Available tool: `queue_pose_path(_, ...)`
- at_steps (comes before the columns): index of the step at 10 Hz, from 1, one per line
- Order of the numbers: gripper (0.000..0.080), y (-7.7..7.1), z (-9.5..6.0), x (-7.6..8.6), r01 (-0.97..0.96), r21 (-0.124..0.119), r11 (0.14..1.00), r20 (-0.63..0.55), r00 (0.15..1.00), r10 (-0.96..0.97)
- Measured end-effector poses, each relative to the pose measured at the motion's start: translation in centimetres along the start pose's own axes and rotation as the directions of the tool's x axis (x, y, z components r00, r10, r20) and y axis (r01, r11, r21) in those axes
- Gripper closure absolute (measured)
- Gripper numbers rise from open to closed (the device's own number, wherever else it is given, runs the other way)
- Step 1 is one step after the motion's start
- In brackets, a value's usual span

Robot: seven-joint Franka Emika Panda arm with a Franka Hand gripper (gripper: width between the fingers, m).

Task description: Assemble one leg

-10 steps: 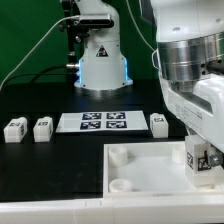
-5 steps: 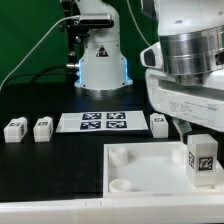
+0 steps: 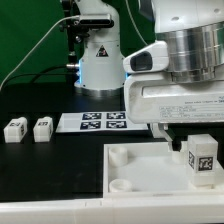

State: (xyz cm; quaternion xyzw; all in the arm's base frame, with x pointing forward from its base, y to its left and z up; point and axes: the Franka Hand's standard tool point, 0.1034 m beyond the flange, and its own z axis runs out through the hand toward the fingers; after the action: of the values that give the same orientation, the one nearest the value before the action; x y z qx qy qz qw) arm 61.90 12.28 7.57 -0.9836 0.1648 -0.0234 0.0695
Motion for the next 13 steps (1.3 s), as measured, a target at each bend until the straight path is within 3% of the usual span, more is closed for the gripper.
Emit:
queue_pose_path(1,0.0151,-0.1,0.0,0.1,0.22,-0.058,0.974,0.027,0.976,-0.218)
queue_pose_path(2,0.0151,-0.3,-0.1,0.4,0.334,-0.069,0.94,0.037,0.943,-0.332)
queue_pose_path(3,0.0151,-0.3,-0.1,0.5,0.313,-0.068,0.947,0.032,0.95,-0.311)
queue_pose_path(5,0.041,-0.2,-0.1,0.5,0.291,-0.069,0.954,0.031,0.957,-0.29)
queue_pose_path(6,0.0501,-0.1,-0.1,0.5,0.24,-0.072,0.968,0.027,0.971,-0.239)
queue_pose_path(9,0.0503,0.4,0.1,1.1,-0.109,-0.066,0.992,0.005,0.994,0.11)
queue_pose_path(10,0.0503,0.1,0.2,1.1,-0.338,-0.062,0.939,-0.006,0.941,0.338)
queue_pose_path(11,0.0504,-0.2,0.2,0.9,-0.527,-0.074,0.847,-0.015,0.849,0.527)
queue_pose_path(13,0.0504,-0.4,0.3,0.9,-0.794,-0.065,0.604,-0.018,0.606,0.795)
